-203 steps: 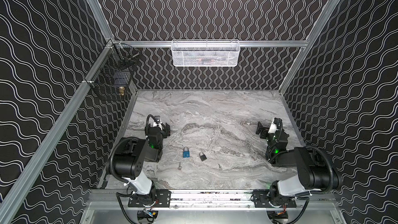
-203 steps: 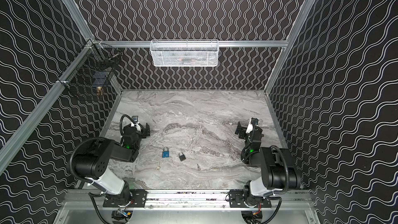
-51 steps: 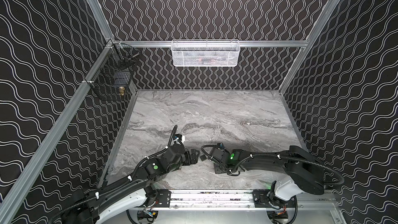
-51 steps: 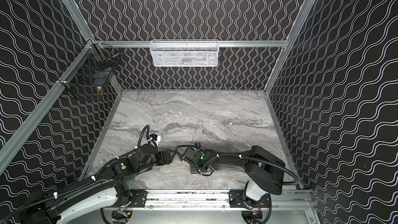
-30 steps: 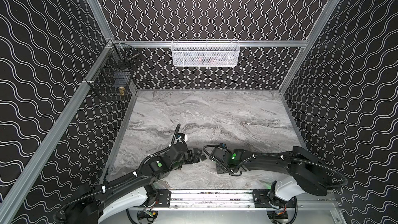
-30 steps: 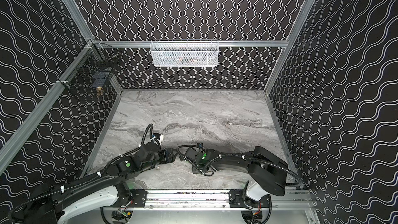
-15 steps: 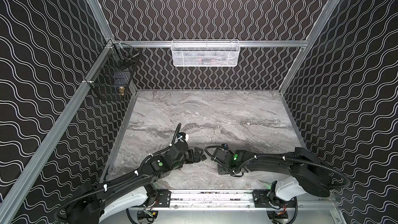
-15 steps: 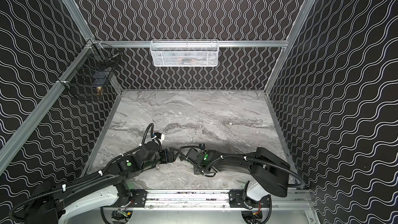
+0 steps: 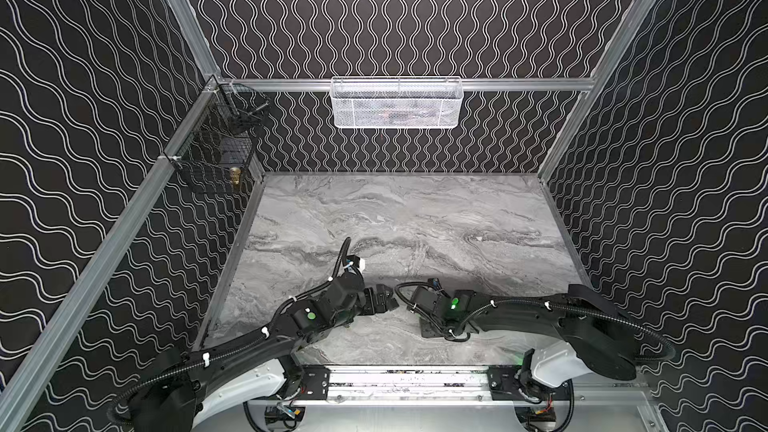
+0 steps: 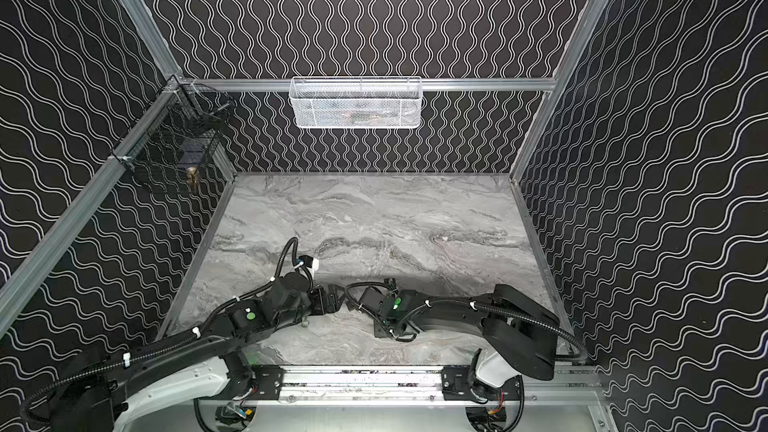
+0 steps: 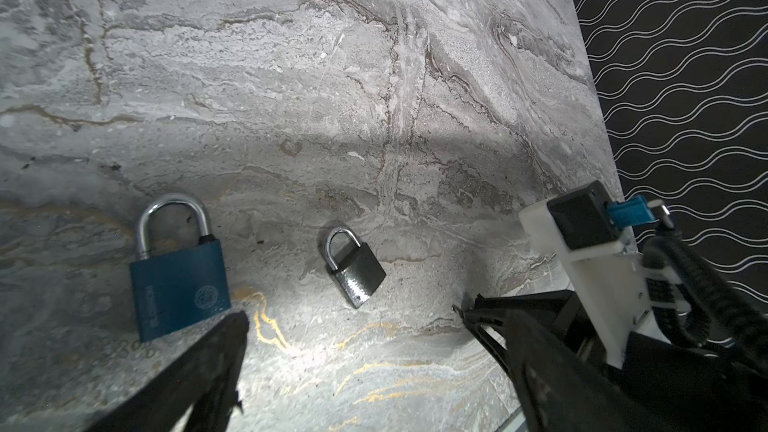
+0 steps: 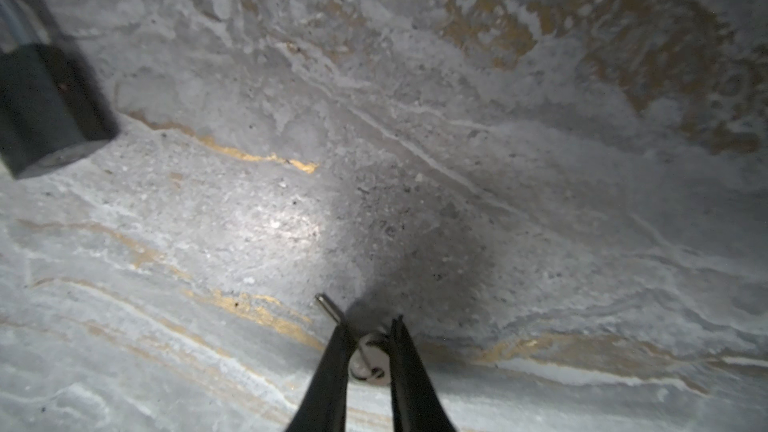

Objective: Unlock with the key
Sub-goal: 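Lower the right gripper onto the silver key and close on it, then lift the key with the right gripper while the left gripper rises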

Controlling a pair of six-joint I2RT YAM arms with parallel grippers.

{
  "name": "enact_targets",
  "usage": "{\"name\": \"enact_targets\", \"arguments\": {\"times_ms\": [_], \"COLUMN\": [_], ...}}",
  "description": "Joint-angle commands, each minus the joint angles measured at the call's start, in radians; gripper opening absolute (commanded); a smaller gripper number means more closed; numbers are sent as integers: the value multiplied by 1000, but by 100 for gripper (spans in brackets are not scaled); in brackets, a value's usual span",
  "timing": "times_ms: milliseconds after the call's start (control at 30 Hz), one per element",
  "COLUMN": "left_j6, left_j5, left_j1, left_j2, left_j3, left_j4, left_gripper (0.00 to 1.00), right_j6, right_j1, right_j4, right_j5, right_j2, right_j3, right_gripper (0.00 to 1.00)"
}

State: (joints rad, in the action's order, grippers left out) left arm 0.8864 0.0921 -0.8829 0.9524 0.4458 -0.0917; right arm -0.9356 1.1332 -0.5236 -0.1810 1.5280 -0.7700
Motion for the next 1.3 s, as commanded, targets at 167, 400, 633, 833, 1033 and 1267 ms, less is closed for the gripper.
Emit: {"name": "enact_targets", "arguments": {"times_ms": [167,400,633,833,1033,1267], "left_j6": [9,14,7,10,25,97], "left_j5": [-3,0,0,1,-4,3], "left_j1": [1,1,1,1,1,1], "left_j2": [-11,-19,-11,-4,7,-4], "left_j3": [3,-2,6,13,35,35], "left_j4": [33,33,24,24,21,72], "left_gripper": [99,99,99,99,99,99], "right_j6": [-33,-32,-35,-44,-37,-7], "right_j1": [-7,-16,-22,-29,-41,-69], "right_j4": [-10,-12,-12,-7,42,130], "right_j5": [8,6,6,-9,0,13], "right_j2": [-2,-18,-33,-57,-84,-136], "right_j3": [2,6,14,21,41,55], "right_gripper": [14,10,9,7,3,0]}}
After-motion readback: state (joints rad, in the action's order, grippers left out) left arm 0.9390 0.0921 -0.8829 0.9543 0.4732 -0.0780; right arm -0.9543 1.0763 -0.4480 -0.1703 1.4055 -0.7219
